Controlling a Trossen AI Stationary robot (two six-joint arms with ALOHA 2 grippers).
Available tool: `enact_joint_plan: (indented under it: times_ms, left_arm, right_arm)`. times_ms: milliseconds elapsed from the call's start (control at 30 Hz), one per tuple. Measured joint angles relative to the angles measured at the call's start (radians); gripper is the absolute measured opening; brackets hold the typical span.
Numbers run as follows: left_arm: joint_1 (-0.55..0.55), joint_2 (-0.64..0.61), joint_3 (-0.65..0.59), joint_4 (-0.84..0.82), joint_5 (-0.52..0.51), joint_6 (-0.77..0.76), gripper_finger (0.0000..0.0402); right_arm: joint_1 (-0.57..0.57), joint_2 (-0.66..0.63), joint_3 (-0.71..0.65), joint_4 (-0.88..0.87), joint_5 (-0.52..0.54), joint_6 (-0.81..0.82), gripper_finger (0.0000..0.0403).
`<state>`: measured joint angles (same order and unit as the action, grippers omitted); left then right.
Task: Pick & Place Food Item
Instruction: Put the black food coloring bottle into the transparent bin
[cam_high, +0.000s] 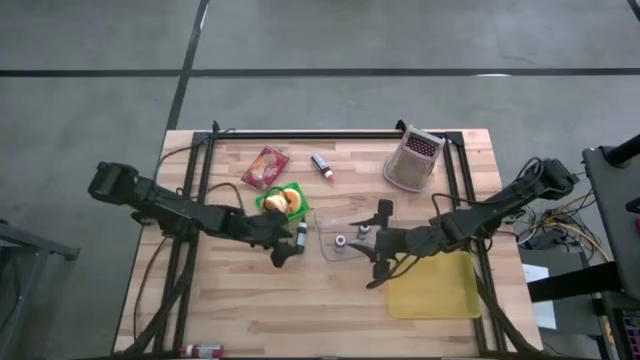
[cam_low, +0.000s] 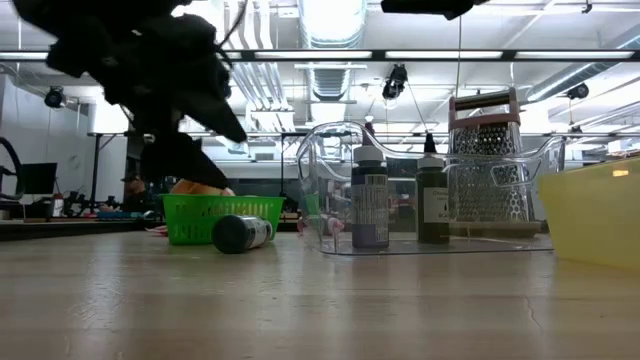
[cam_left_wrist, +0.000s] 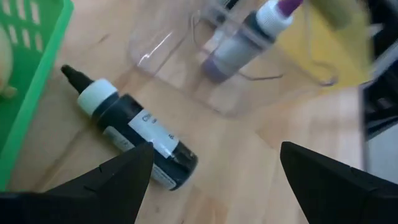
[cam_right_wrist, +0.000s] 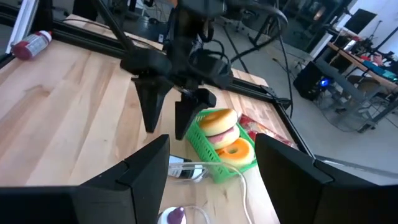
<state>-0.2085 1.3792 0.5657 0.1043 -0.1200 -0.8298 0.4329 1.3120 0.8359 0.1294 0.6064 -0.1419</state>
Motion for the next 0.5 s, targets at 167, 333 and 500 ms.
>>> enact_joint_plan:
  times_ms: [167, 333, 500]
  left_arm:
    - [0.000, 0.128, 0.183, -0.311, -0.001, -0.001, 0.0353]
    - [0.000, 0.228, 0.336, -0.521, -0.029, 0.007, 0.0353]
    - [0.003, 0.299, 0.404, -0.523, -0.038, 0.018, 0.0353]
  right_arm:
    - [0.014, -0.010, -0.006, -0.003, 0.000, -0.005, 0.0233]
    - [0.027, -0.009, -0.008, -0.004, 0.000, -0.016, 0.0233]
    - [0.032, -0.008, -0.008, -0.006, 0.000, -0.016, 0.0233]
